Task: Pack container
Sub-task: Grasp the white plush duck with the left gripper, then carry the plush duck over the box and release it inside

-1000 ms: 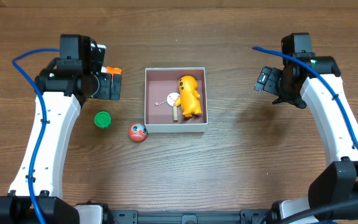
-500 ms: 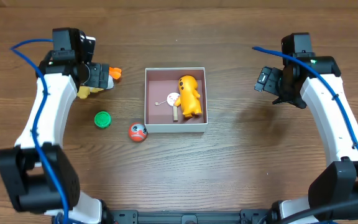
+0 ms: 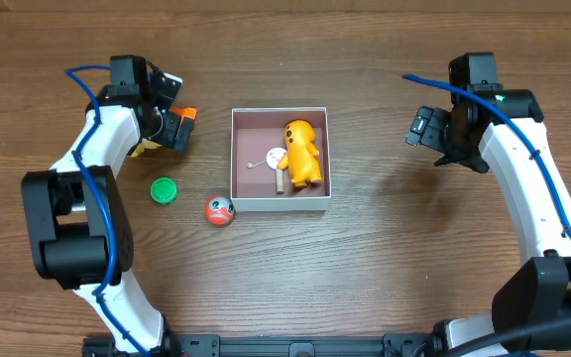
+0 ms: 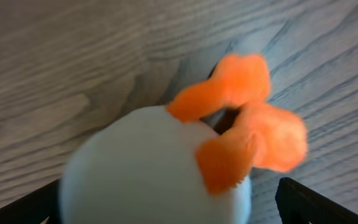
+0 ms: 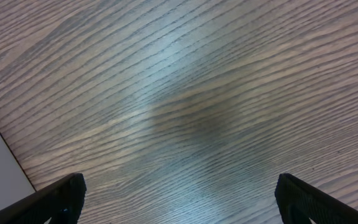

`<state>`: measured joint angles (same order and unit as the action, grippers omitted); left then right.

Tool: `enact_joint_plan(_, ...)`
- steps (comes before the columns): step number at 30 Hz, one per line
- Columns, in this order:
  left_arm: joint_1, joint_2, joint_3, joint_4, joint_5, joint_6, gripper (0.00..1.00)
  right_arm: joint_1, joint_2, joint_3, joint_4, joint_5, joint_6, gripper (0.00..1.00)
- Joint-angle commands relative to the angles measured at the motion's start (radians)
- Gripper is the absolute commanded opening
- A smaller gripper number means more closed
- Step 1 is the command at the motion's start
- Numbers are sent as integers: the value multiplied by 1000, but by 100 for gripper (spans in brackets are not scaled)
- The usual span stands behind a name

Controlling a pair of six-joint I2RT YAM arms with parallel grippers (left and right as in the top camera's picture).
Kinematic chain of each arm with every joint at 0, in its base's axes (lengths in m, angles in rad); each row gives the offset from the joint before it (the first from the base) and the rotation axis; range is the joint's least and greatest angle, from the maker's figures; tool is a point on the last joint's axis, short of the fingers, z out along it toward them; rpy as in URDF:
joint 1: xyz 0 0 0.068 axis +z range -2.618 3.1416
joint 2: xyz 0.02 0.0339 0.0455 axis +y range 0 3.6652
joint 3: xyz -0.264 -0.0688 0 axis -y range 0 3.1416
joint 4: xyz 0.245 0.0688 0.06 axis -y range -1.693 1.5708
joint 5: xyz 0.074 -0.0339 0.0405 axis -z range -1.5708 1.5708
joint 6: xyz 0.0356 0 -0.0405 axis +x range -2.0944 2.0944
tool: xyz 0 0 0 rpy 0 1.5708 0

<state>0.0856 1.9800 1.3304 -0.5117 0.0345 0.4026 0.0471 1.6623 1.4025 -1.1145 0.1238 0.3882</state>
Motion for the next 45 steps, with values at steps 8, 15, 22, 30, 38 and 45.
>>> enact_joint_plan(8, -1, 9, 44, -42, 43, -47, 4, -3, 2, 18, 5, 14, -2, 100)
enact_joint_plan(15, -16, -170, 248, -215, 59, -370, 4, -3, 2, 18, 5, 14, -2, 100)
enact_joint_plan(22, -141, -376, 415, -394, 237, -544, 4, -3, 2, 18, 5, 14, -2, 100)
enact_joint_plan(30, -378, -397, 398, -496, 165, -777, 4, -3, 2, 18, 5, 14, -2, 100)
enact_joint_plan(38, -507, -224, 378, -514, 65, -1036, 4, -3, 2, 18, 5, 14, -2, 100)
enact_joint_plan(45, -517, -66, 378, -529, 40, -1040, 4, -3, 2, 18, 5, 14, -2, 100)
